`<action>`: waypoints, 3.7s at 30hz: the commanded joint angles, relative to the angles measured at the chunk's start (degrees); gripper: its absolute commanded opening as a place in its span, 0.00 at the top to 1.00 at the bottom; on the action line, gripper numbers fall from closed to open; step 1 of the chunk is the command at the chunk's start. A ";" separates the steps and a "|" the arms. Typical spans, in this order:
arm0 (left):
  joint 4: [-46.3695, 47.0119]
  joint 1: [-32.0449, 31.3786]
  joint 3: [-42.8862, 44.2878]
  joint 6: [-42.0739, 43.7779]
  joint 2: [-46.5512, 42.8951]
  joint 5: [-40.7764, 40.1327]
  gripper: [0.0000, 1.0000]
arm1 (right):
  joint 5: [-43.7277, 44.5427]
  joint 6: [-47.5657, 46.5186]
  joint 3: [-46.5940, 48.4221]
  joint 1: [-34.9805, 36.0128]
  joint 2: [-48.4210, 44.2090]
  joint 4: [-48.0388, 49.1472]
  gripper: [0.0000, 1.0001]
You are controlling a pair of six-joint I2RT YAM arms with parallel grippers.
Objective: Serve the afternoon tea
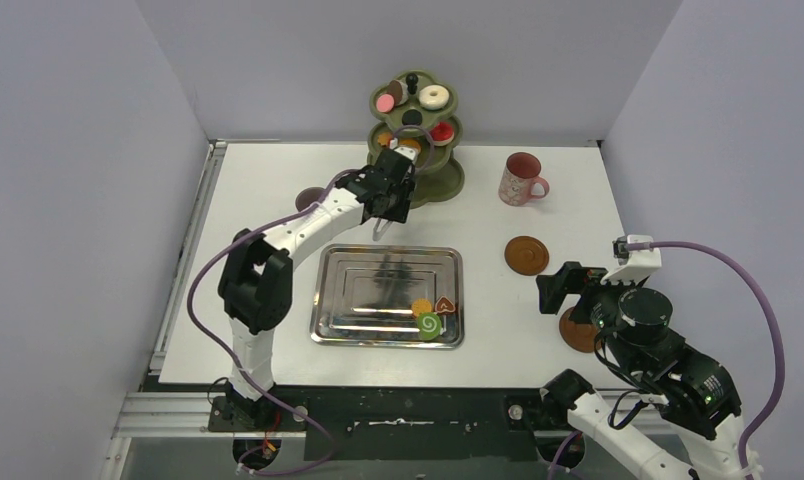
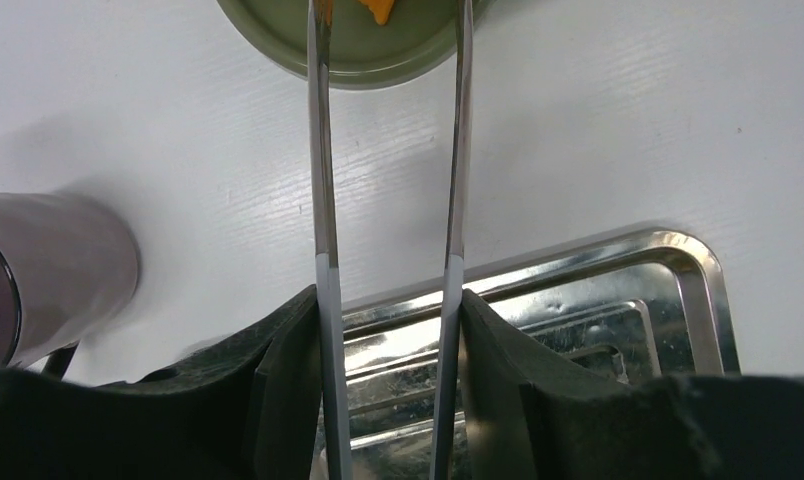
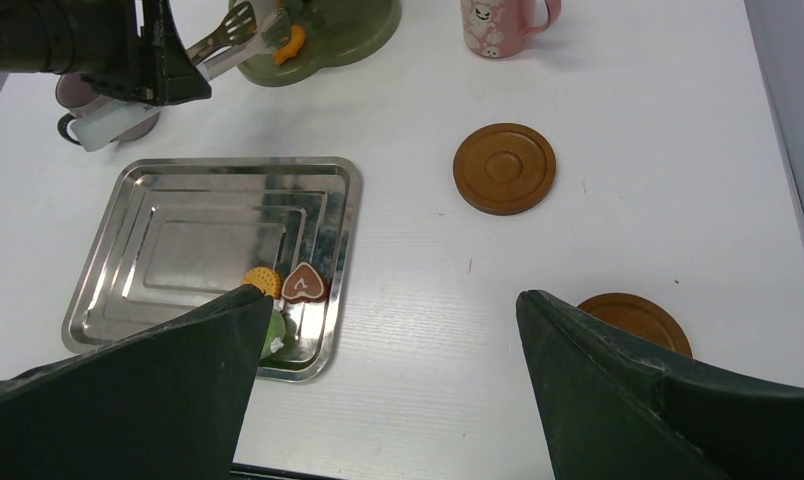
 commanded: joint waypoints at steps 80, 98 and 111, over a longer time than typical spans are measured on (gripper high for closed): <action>-28.09 -31.57 -17.93 -7.84 -29.08 9.20 0.49 | 1.70 -1.56 0.93 -0.32 2.28 1.72 0.00; -29.78 -33.19 -17.07 -8.05 -26.81 5.91 0.48 | 1.40 -0.95 1.02 -0.33 1.79 1.84 0.00; -29.47 -33.89 -15.10 -8.39 -29.23 2.77 0.63 | 1.02 -0.66 -0.47 -0.32 0.21 1.77 0.00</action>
